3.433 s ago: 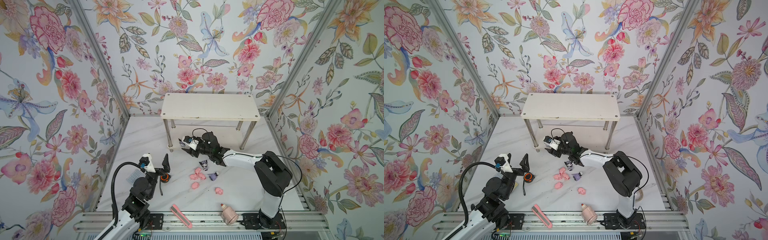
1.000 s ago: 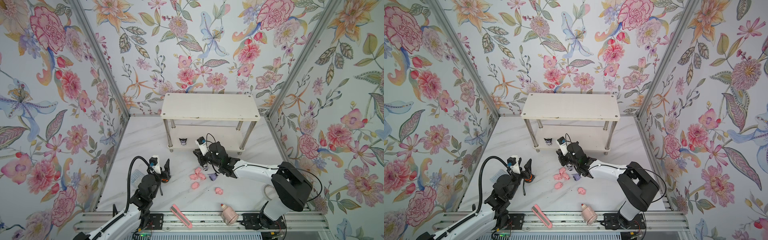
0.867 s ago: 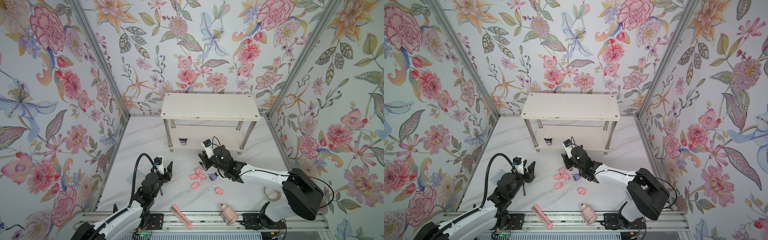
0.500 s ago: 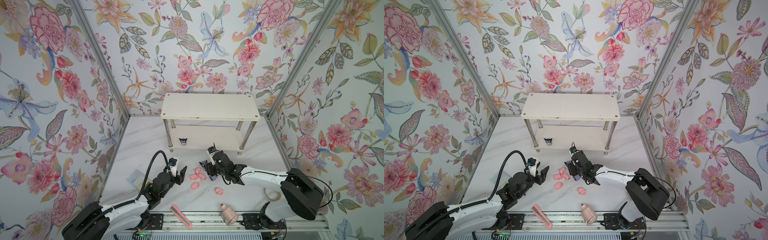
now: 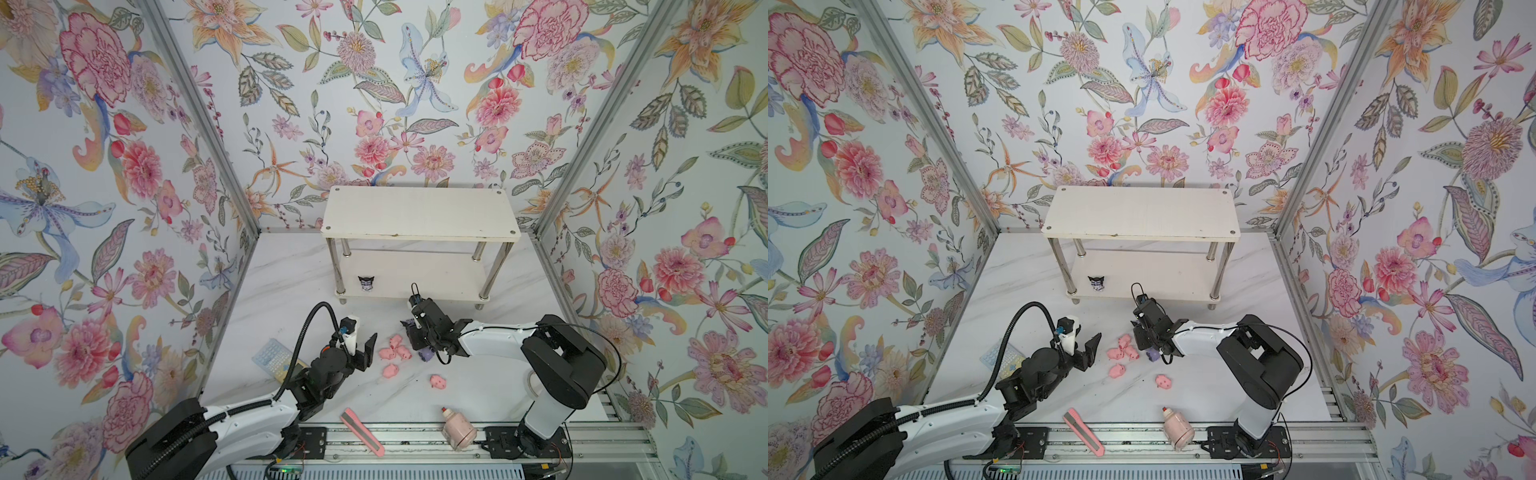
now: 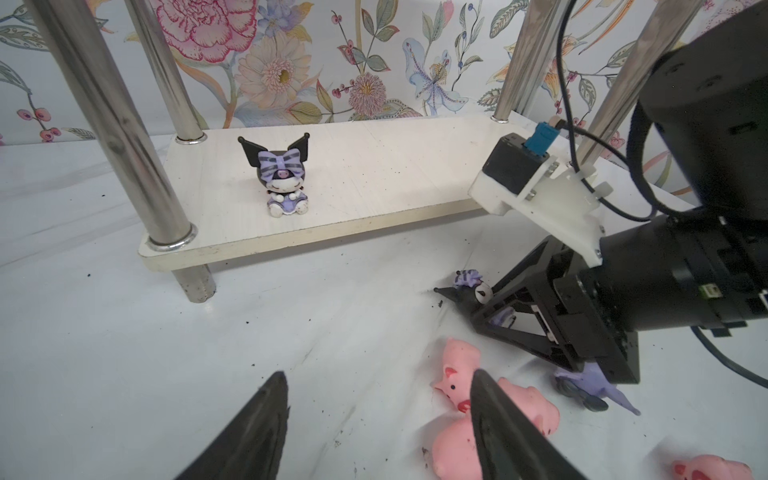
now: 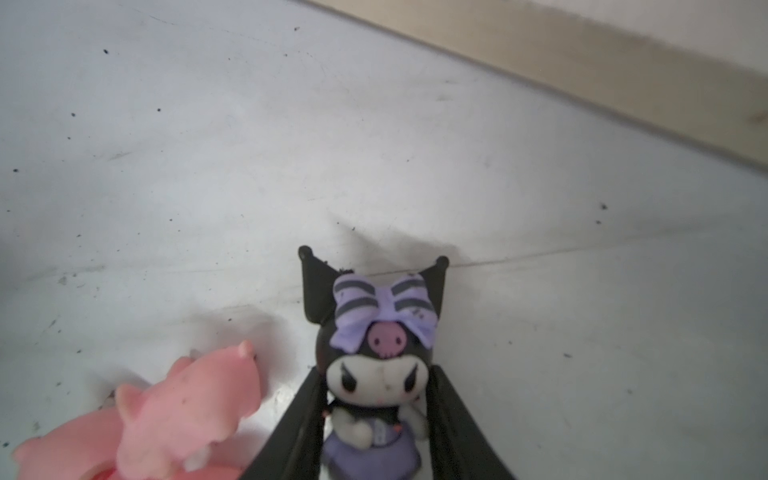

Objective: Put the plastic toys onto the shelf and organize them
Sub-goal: 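Grasp a second Kuromi figure on the table with the right gripper, then take the Kuromi figure from the right gripper with the left gripper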

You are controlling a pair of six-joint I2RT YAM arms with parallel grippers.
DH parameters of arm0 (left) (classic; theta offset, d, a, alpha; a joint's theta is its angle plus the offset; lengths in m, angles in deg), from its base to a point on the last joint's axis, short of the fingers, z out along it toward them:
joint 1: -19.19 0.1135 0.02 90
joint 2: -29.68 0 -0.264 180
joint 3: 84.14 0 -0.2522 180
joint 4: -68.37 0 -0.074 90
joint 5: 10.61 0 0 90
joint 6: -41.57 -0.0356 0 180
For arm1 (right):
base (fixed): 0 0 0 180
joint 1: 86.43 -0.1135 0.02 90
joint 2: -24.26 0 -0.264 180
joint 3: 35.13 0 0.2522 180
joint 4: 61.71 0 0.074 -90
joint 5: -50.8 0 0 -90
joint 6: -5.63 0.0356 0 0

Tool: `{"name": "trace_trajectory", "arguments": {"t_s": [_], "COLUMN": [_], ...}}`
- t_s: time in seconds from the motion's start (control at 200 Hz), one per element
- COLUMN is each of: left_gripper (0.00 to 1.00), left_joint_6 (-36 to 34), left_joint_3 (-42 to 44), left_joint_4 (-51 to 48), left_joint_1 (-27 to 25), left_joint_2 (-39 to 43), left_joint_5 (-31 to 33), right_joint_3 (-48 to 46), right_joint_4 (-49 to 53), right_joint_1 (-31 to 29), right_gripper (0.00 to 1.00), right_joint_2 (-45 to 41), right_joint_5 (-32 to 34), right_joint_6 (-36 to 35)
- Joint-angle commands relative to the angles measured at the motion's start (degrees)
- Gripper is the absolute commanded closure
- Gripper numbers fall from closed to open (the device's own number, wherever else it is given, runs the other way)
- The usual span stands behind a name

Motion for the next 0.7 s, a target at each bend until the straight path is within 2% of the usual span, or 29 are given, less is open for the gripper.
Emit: {"name": "trace_trajectory", "arguments": {"t_s": [0.0, 0.075, 0.16, 0.235, 0.255, 0.275, 0.39, 0.535, 0.696], "left_gripper": [0.30, 0.27, 0.17, 0.12, 0.03, 0.01, 0.01, 0.01, 0.01], "left_joint_6": [0.6, 0.1, 0.0, 0.1, 0.2, 0.3, 1.5, 4.7, 10.4], "left_joint_3": [-3.0, -4.2, -5.7, -7.2, -7.6, -8.2, -12.4, -19.5, -22.4], "left_joint_4": [-0.9, -1.4, -1.9, -1.7, -1.7, -1.8, -4.3, -11.0, -9.5], "left_joint_1": [-0.7, -0.8, -0.7, -0.8, -0.7, -0.7, -0.7, -0.3, 1.9], "left_joint_2": [0.4, -0.1, -1.0, -1.9, -2.1, -2.3, -3.8, -5.9, -7.0], "left_joint_5": [1.8, 1.1, -0.1, -1.5, -1.8, -2.0, -4.3, -7.8, -17.9], "right_joint_3": [-0.4, -2.0, -5.3, -9.1, -10.1, -11.0, -15.2, -17.3, -18.3], "right_joint_4": [-0.9, -2.6, -7.4, -12.5, -13.8, -15.0, -20.8, -22.9, -24.0], "right_joint_1": [0.5, 0.6, 0.6, 0.3, 0.0, -0.2, -2.5, -8.9, -14.2], "right_gripper": [0.73, 0.80, 0.87, 0.91, 0.92, 0.93, 0.95, 0.95, 0.95], "right_joint_2": [0.3, -1.4, -4.9, -9.3, -10.5, -11.8, -18.7, -25.5, -29.6], "right_joint_5": [-0.3, -0.3, -1.2, -2.1, -2.2, -2.4, -2.1, 7.7, 14.8], "right_joint_6": [0.5, 0.4, -0.7, -2.2, -2.7, -3.4, -8.3, -15.7, -21.2]}}
